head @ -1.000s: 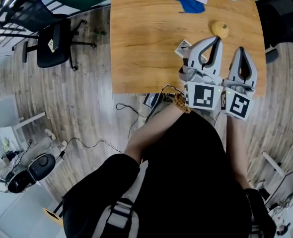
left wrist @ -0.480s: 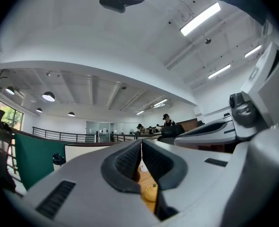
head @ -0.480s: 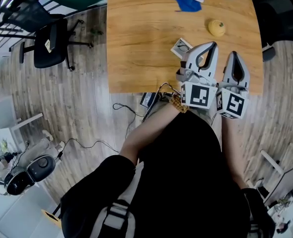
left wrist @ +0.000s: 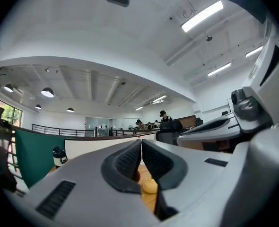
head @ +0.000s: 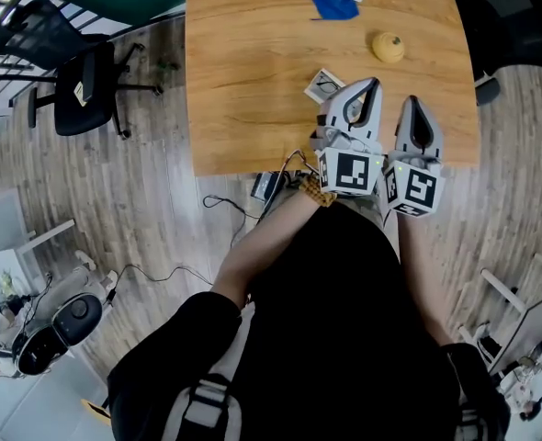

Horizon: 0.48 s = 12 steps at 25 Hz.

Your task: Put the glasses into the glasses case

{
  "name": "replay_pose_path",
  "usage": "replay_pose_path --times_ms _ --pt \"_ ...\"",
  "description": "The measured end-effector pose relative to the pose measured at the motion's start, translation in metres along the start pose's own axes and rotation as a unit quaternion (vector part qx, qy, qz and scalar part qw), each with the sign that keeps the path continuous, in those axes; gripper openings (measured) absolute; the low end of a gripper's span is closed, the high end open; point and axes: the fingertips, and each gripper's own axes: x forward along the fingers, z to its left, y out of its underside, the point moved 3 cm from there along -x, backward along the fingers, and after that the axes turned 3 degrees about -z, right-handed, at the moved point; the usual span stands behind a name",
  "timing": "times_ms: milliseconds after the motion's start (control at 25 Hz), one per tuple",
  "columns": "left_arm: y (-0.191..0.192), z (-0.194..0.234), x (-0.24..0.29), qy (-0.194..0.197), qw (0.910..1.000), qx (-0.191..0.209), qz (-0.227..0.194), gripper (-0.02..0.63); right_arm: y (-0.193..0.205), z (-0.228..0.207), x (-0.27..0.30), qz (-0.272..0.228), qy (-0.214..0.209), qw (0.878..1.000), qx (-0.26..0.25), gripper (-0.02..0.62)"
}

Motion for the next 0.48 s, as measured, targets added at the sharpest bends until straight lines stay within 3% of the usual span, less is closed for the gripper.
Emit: replay_pose_path --times_ms 480 --pt "-0.0039 0.0025 -0.0080 0.014 0.9997 0.017 0.009 0.023 0.0004 0.0088 -0.0039 0.003 -0.005 1.000 -0.005 0.005"
